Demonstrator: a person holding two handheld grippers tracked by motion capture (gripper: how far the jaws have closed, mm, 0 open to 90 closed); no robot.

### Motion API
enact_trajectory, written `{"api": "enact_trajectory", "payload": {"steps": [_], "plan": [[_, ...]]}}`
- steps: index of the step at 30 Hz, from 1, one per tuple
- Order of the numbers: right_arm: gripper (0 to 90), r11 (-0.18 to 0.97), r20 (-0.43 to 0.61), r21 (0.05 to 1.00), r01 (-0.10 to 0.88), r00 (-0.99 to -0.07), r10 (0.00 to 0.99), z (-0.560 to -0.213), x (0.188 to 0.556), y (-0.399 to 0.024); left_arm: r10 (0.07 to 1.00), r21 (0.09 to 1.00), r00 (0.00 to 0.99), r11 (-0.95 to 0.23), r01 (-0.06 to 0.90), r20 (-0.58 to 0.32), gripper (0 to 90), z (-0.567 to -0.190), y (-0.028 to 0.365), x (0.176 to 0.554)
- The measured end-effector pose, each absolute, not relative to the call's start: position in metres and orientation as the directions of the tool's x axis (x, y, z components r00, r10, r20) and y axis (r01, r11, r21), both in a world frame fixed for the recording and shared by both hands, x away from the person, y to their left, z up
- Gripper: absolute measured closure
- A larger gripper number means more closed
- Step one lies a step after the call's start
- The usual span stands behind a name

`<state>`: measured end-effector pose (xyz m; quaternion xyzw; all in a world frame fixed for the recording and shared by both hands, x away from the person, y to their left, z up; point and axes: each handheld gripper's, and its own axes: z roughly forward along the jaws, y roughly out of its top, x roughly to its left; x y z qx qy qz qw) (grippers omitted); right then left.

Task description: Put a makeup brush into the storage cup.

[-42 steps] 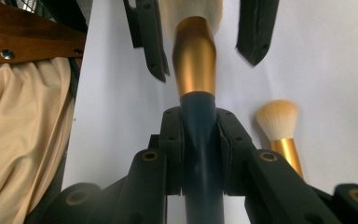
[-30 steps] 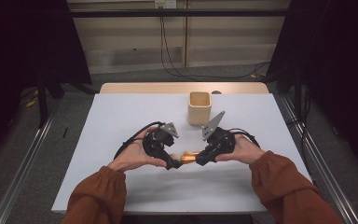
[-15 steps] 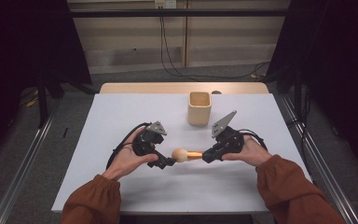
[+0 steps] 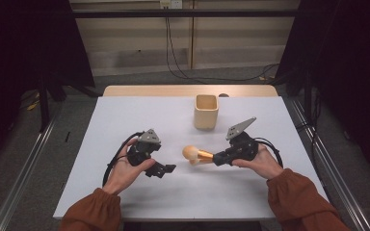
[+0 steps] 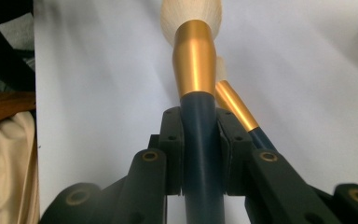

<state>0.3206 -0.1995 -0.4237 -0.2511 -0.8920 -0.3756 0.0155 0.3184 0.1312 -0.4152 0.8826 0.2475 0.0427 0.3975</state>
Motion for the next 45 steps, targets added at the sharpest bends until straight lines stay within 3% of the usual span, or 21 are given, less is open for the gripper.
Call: {"api": "enact_trajectory", "payload": {"steps": [19, 45], "plan": [[75.2, 0.424, 0.256, 0.773, 0.473, -0.843, 0.474, -0.438, 0.313, -0.205, 0.519, 0.762, 0.846, -0.499, 0.412, -0.118, 5.8, -0.428, 0.144, 0.311], [75.2, 0.178, 0.249, 0.913, 0.368, -0.846, 0.471, -0.434, 0.304, -0.207, 0.537, 0.794, 0.841, -0.485, 0.366, -0.060, 5.3, -0.434, 0.144, 0.307]]}}
